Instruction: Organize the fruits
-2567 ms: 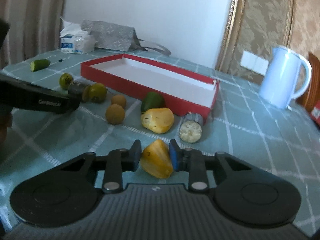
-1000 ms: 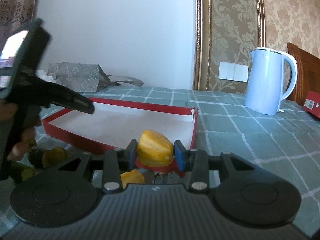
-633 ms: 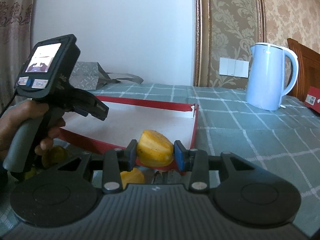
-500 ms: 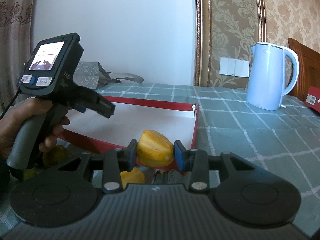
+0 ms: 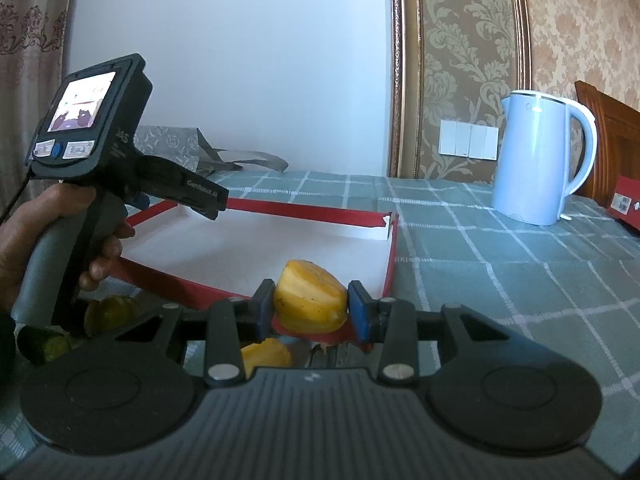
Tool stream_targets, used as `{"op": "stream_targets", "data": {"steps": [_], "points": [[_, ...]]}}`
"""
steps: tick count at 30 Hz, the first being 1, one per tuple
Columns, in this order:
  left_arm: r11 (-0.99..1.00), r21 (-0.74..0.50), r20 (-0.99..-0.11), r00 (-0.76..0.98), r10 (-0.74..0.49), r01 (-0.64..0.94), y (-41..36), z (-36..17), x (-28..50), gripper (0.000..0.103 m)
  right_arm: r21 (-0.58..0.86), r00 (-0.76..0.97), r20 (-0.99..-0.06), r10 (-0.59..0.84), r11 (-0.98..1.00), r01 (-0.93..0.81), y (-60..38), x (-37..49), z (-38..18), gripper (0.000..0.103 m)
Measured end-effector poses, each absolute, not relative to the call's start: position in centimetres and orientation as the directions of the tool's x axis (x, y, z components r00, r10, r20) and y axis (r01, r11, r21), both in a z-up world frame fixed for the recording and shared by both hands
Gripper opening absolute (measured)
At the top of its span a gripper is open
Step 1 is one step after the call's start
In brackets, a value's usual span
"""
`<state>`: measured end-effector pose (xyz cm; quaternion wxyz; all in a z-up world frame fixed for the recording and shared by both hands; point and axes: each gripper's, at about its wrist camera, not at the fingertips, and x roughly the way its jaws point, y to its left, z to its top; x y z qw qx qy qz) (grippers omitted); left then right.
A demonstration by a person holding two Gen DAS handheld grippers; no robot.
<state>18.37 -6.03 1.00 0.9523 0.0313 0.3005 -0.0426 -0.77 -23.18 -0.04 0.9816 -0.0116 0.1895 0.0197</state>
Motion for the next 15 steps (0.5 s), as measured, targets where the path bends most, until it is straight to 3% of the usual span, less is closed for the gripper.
{"op": "stream_targets", "data": {"steps": [3,10,15], "points": [[0.993,0.005,-0.578,0.811,-0.094,0.119,-5.7,1.0,18.3,0.097,-0.014,0.926,-0.376,0.036,0.999,-0.044,-23.2,-0.7,0.0,0.037],[0.993,-0.03,-0.588,0.801,-0.11,0.115,-4.7,1.5,18.1,0.098,-0.013,0.927,-0.373,0.038,0.999,-0.047,-23.3,-0.6,-0.1,0.037],[0.978,-0.133,-0.582,0.787,-0.206,0.159,-1.6,2.7,16.2,0.098,-0.014,0.928,-0.371,0.04,0.999,-0.049,-23.3,-0.7,-0.1,0.037]]}}
